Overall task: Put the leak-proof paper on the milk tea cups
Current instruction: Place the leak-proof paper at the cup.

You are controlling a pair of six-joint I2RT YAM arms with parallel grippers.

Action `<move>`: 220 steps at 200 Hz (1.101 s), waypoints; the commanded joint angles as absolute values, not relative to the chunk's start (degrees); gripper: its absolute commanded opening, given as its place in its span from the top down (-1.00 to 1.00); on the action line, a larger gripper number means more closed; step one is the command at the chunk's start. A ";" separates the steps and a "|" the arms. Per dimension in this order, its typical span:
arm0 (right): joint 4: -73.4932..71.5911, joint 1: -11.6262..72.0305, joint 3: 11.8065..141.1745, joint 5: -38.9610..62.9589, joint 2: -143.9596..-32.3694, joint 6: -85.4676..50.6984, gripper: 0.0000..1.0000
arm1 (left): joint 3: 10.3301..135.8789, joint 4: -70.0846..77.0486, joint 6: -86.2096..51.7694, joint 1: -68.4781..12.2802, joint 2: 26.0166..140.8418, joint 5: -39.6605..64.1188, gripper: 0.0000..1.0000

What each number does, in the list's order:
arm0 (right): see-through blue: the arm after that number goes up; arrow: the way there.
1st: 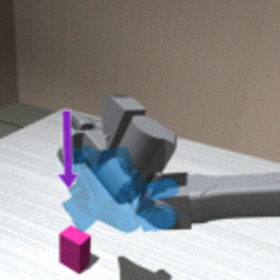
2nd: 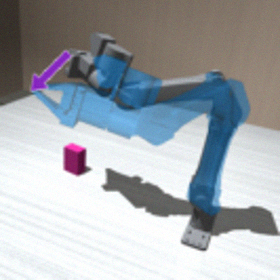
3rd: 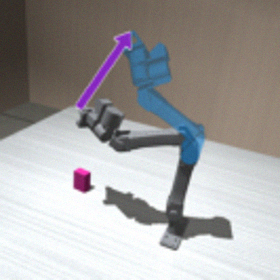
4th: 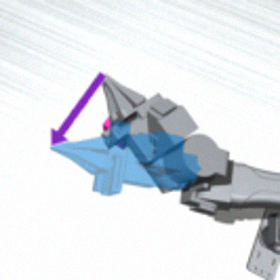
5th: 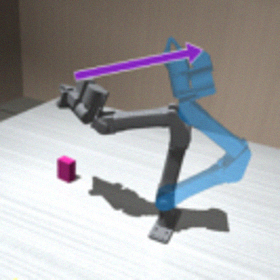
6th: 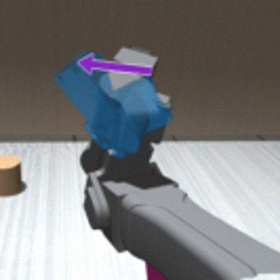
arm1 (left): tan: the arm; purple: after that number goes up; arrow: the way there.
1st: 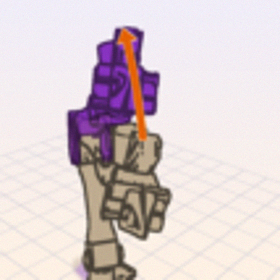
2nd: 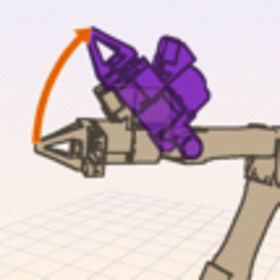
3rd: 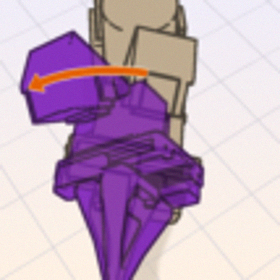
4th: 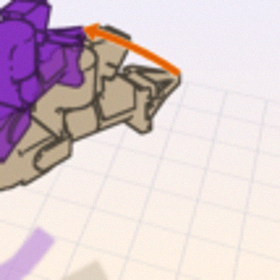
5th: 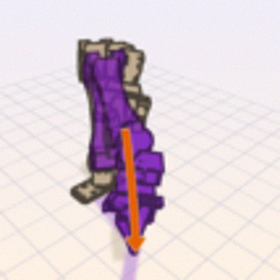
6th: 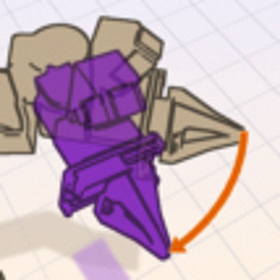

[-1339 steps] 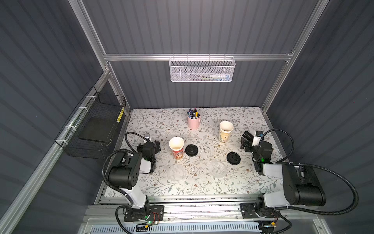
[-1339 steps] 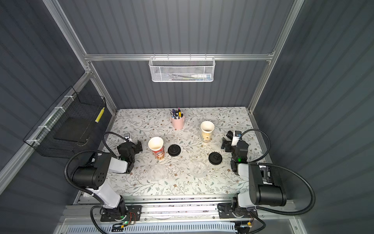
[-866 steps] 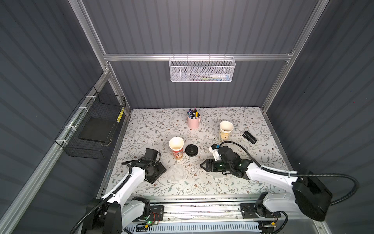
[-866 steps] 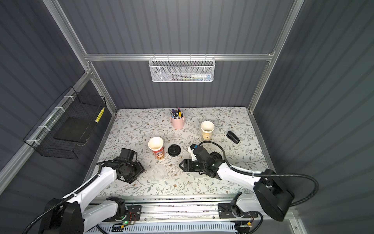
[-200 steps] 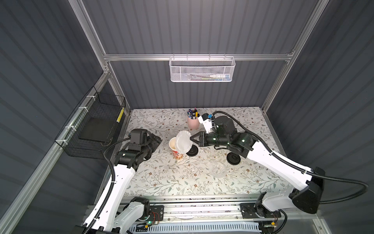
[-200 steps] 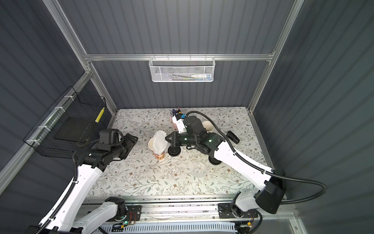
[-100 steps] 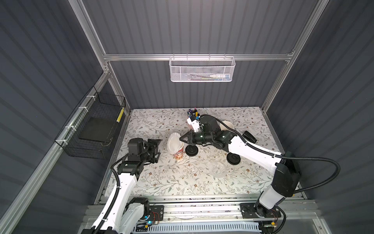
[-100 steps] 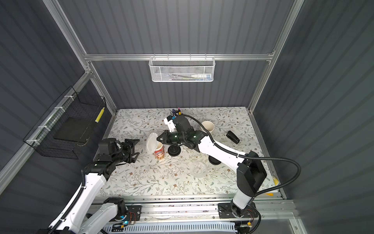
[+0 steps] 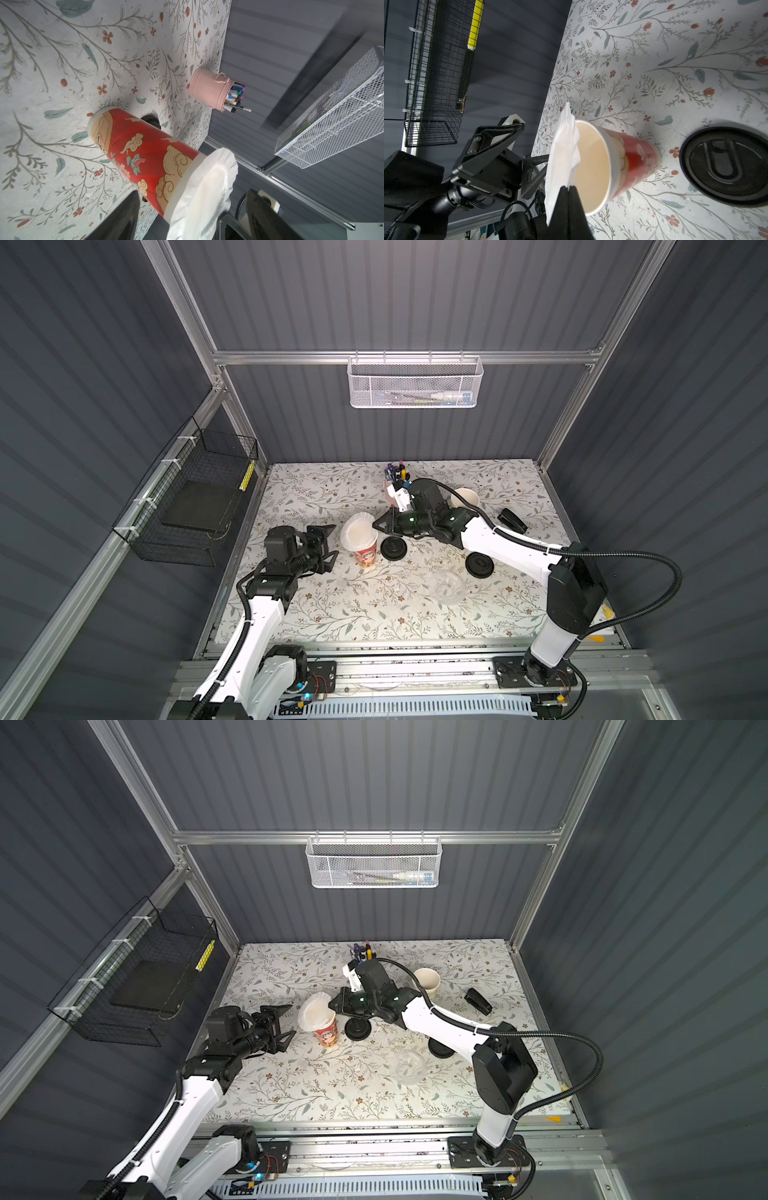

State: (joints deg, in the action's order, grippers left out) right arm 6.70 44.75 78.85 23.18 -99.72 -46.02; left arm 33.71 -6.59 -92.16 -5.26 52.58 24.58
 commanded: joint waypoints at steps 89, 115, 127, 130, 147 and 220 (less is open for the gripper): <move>10.84 44.65 78.02 16.79 -100.47 -43.20 1.00 | 35.59 -8.51 -85.56 -5.73 57.47 31.11 -0.49; 11.14 44.65 78.52 17.33 -100.85 -42.98 0.88 | 35.60 -9.02 -85.42 -5.80 57.22 30.72 -0.49; 11.22 44.66 78.74 17.65 -101.01 -42.99 0.82 | 35.60 -9.31 -85.44 -5.80 56.91 30.34 -0.49; 11.20 44.65 78.75 17.74 -101.07 -42.98 0.80 | 35.69 -9.41 -85.44 -5.80 56.87 30.25 -0.49; 11.16 44.71 78.97 18.01 -101.15 -42.89 0.71 | 35.95 -10.06 -85.17 -5.80 56.65 29.80 -0.49; 11.87 44.65 80.15 18.63 -101.68 -42.06 0.35 | 37.53 -12.59 -83.73 -5.80 55.81 27.88 -0.49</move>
State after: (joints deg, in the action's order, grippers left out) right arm 10.90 44.77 78.26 18.02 -100.84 -43.20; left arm 35.38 -10.17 -85.67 -5.58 56.84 28.58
